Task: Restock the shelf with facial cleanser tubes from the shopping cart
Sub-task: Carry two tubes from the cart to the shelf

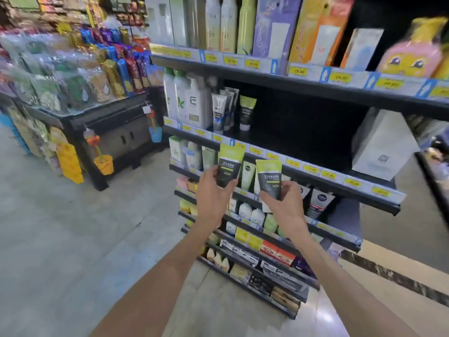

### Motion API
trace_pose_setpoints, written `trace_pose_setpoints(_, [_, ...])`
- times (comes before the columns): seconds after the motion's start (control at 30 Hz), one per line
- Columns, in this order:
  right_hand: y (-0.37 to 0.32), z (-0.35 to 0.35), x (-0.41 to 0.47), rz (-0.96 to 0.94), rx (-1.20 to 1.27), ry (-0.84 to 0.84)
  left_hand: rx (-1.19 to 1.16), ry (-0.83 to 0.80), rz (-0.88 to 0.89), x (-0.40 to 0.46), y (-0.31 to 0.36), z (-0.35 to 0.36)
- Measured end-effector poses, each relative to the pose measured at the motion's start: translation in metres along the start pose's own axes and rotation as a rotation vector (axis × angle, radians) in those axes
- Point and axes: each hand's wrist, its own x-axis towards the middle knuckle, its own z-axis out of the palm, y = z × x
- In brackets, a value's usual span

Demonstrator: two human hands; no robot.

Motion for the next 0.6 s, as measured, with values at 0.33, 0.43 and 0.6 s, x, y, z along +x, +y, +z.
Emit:
trace_pose_setpoints(0.33, [-0.017, 0.037, 0.103, -0.050, -0.010, 0.212, -0.049, -0.058, 0.132, 0.128, 0.020, 0.041])
trace_pose_setpoints(0.43, [-0.019, 0.041, 0.140, -0.073, -0.030, 0.268, -0.063, -0.067, 0.143, 0.159, 0.028, 0.056])
trace_pose_setpoints(0.6, [-0.022, 0.042, 0.191, -0.090, -0.020, 0.360, -0.006, -0.021, 0.179, 0.202, 0.035, 0.081])
